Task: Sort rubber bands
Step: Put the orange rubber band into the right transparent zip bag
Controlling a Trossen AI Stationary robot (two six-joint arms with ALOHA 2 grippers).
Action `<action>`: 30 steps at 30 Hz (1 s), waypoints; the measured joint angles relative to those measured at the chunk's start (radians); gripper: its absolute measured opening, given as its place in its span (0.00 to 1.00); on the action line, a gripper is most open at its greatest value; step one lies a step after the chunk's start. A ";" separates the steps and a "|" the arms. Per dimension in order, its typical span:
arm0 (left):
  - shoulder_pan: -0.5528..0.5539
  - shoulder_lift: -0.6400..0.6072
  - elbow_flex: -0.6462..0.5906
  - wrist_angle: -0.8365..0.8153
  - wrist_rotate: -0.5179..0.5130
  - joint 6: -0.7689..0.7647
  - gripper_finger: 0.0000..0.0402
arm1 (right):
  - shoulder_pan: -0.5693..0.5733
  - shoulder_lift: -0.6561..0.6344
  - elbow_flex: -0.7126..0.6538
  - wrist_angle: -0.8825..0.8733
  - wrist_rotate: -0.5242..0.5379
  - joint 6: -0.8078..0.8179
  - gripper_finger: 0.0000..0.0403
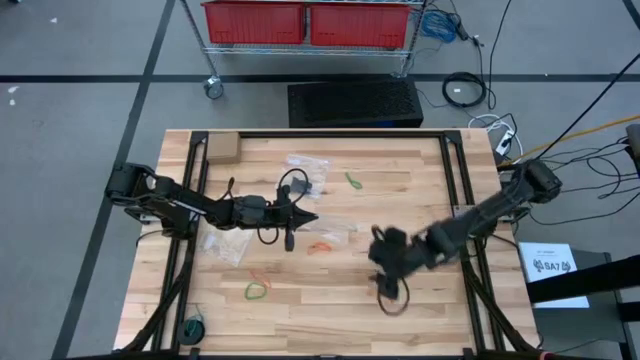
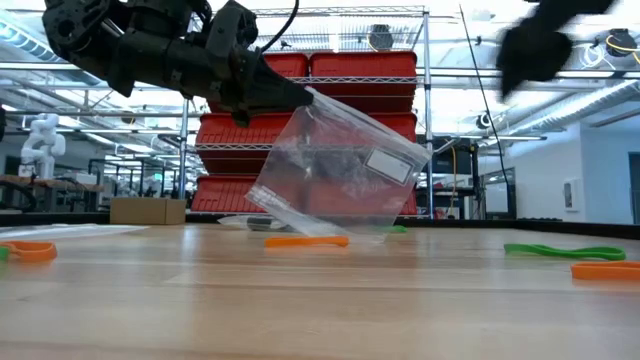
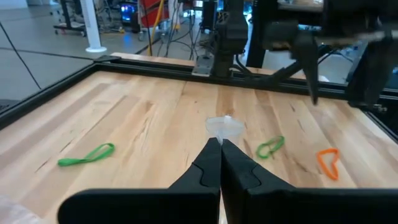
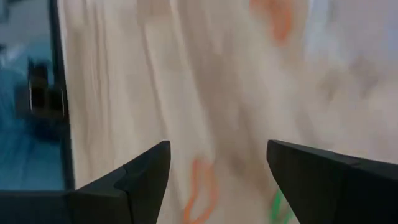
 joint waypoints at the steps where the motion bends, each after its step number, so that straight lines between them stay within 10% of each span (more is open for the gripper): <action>1: 0.000 0.000 0.000 0.001 0.000 0.000 0.00 | 0.033 0.018 0.000 -0.002 -0.010 0.049 0.64; 22: -0.002 0.000 -0.001 0.006 0.025 -0.003 0.00 | 0.118 0.384 0.004 0.063 -0.128 0.268 0.61; 30: -0.002 0.000 -0.001 0.006 0.030 0.006 0.00 | 0.114 0.388 0.002 0.031 -0.065 0.293 0.22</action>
